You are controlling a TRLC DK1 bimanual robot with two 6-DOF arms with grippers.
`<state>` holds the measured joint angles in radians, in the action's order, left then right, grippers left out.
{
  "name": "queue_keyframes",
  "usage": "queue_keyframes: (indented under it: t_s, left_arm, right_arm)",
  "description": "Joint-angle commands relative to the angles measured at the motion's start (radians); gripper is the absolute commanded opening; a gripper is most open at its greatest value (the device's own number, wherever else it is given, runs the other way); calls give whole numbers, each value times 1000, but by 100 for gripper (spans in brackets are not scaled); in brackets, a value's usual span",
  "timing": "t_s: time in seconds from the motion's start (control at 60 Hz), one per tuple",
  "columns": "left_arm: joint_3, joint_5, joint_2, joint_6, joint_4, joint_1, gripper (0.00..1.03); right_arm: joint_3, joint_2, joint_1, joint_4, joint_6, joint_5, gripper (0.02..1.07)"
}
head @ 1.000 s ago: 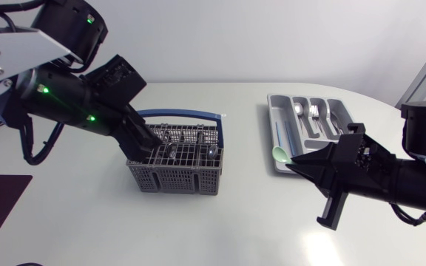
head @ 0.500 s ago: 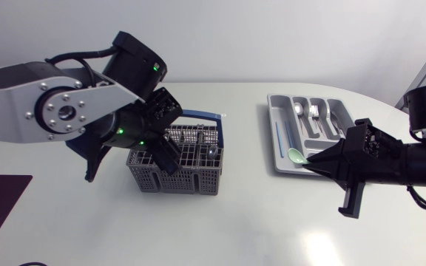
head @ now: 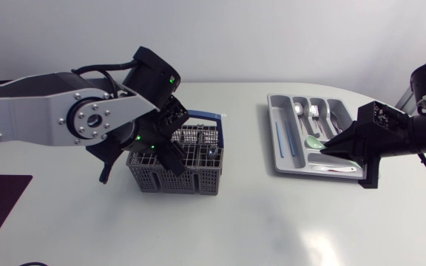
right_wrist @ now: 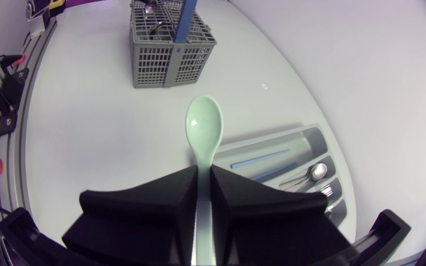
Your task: Unload the cutlery basket into the drawer organizer.
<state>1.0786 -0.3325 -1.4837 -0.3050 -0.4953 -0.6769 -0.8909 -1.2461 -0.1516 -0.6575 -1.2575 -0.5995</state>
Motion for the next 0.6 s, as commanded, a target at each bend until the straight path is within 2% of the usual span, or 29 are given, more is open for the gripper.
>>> queue_keyframes:
  t_s: [0.0,0.067,0.133,0.283,0.35,0.45,0.583]
  left_arm:
    - [-11,-13,-29,33,6,-10,65]
    - [-11,-13,-38,37,8,-10,64]
    - [-9,-13,-47,40,8,-9,58]
    - [-8,-13,-61,46,6,-12,58]
    - [-6,-13,-67,52,6,-18,51]
    - [-2,-13,-76,52,8,-24,46]
    - [7,-14,-90,56,8,-30,32]
  right_arm:
    - [-28,-53,-25,-22,-68,-5,8]
    - [-48,-90,-43,-22,-89,-5,8]
    - [-71,-125,-63,-22,-111,-5,8]
    - [-118,-190,-101,-30,-163,-5,8]
    - [-132,-219,-117,-30,-200,0,8]
    - [-166,-282,-140,-37,-252,21,8]
    - [-203,-371,-161,-47,-333,47,8]
